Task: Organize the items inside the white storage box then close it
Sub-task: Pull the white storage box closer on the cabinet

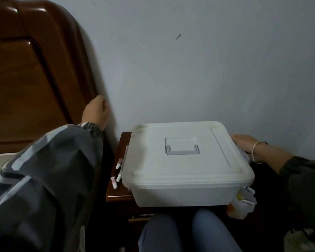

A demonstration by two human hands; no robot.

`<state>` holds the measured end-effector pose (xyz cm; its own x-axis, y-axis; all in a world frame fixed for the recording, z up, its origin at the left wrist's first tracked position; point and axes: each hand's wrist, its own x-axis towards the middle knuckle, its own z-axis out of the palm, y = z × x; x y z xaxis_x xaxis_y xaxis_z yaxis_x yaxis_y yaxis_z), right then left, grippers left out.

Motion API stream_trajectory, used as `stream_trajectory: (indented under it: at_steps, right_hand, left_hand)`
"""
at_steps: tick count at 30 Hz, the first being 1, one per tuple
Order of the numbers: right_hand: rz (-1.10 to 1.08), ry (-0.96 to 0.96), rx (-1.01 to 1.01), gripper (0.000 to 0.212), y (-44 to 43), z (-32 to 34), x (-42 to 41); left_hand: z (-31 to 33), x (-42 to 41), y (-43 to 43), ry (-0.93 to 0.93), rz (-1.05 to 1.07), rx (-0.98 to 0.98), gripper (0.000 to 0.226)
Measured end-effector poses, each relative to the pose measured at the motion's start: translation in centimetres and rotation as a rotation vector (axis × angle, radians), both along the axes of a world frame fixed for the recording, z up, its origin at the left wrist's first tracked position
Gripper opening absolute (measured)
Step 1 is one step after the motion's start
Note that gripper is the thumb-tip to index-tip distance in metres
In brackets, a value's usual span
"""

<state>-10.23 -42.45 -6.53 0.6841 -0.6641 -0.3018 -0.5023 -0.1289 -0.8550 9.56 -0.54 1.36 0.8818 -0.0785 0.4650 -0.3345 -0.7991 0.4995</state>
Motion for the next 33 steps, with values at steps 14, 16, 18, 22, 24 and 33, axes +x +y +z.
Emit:
stream_trajectory:
  at_steps: [14, 16, 18, 22, 24, 33]
  right_hand:
    - [0.222, 0.227, -0.302, 0.059, 3.4, 0.0, -1.4]
    - [0.232, 0.236, -0.365, 0.051, 3.0, 0.1, -1.9]
    - [0.218, 0.215, -0.381, 0.046, 2.0, -0.1, -2.6]
    - [0.174, 0.253, -0.353, 0.053, 1.0, -0.9, -3.4]
    - [0.102, 0.188, -0.256, 0.060, 1.4, -1.2, -3.3]
    - [0.122, -0.100, 0.349, 0.036, 1.5, -1.5, -2.5]
  left_hand:
    - [-9.8, -8.6, -4.0, 0.809, -0.117, -0.112, 0.051]
    - [-9.7, -8.6, -3.8, 0.812, -0.130, -0.114, 0.047]
    - [-9.8, -8.7, -3.7, 0.816, -0.126, -0.108, 0.047]
    - [-10.2, -8.5, -3.8, 0.835, -0.115, -0.162, 0.050]
    - [-10.2, -8.5, -3.7, 0.839, -0.113, -0.211, 0.052]
    - [-9.1, -8.1, -3.8, 0.953, -0.173, -0.532, 0.058]
